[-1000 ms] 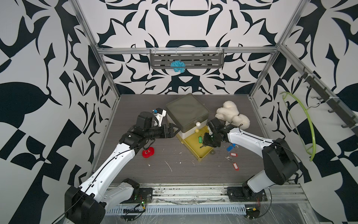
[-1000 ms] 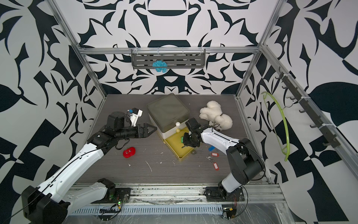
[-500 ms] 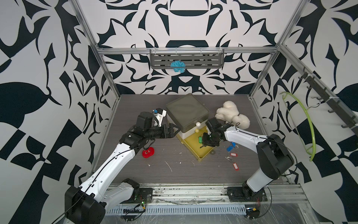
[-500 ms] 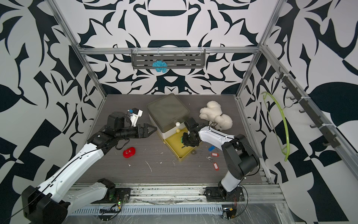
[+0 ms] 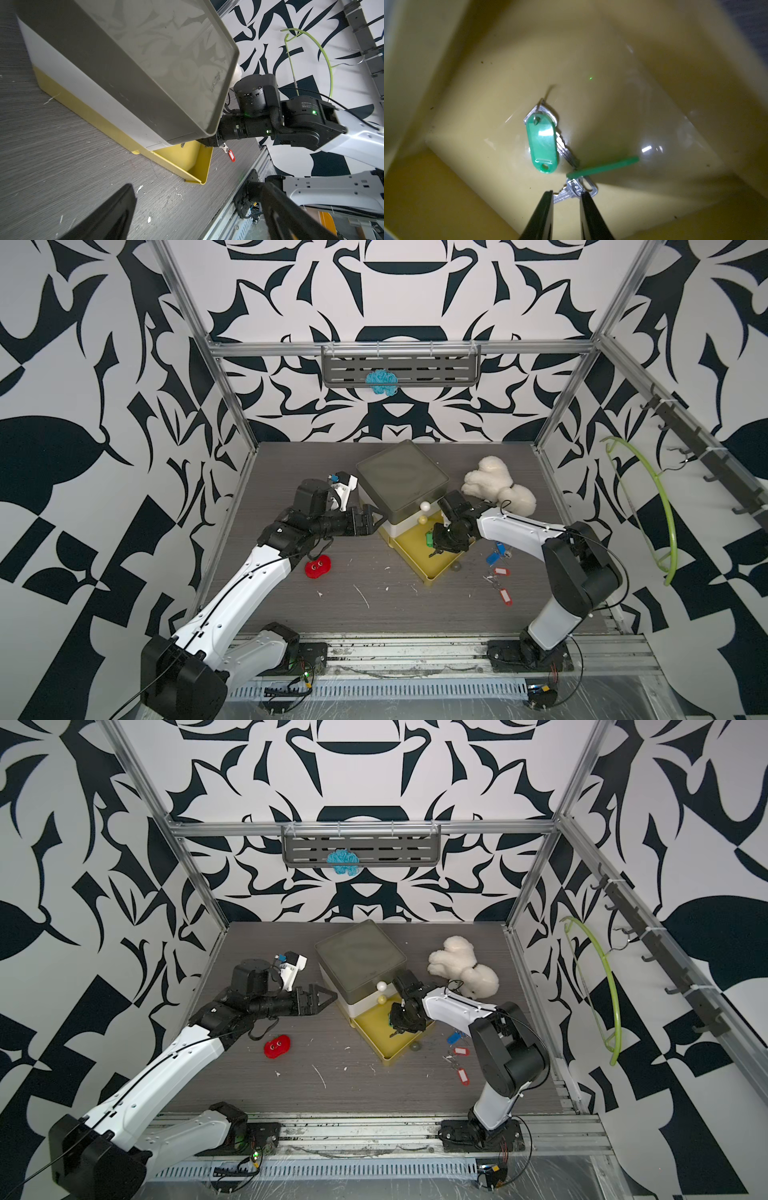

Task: Take the keys out of the drawer
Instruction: Pick up the key from the drawer.

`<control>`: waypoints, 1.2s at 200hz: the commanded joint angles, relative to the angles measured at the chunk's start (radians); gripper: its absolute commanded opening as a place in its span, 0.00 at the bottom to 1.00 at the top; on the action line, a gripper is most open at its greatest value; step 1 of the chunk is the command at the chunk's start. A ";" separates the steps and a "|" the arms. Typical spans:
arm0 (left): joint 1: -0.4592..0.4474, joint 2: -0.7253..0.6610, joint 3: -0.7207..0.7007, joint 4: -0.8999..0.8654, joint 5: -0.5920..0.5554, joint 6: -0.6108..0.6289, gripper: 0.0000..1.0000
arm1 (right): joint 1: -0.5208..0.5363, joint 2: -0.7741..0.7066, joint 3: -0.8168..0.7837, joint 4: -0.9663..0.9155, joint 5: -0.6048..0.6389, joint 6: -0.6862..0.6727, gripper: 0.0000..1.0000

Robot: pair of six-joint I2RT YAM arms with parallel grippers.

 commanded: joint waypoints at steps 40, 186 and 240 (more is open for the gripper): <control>0.004 0.012 -0.003 -0.011 0.002 0.010 0.99 | 0.002 0.014 0.043 -0.026 0.034 -0.016 0.26; 0.005 0.003 -0.015 0.010 0.008 -0.015 0.99 | 0.002 -0.104 0.031 -0.076 0.112 -0.004 0.00; 0.004 -0.031 -0.036 0.033 0.023 -0.038 0.99 | 0.002 -0.251 0.017 -0.134 0.128 0.018 0.00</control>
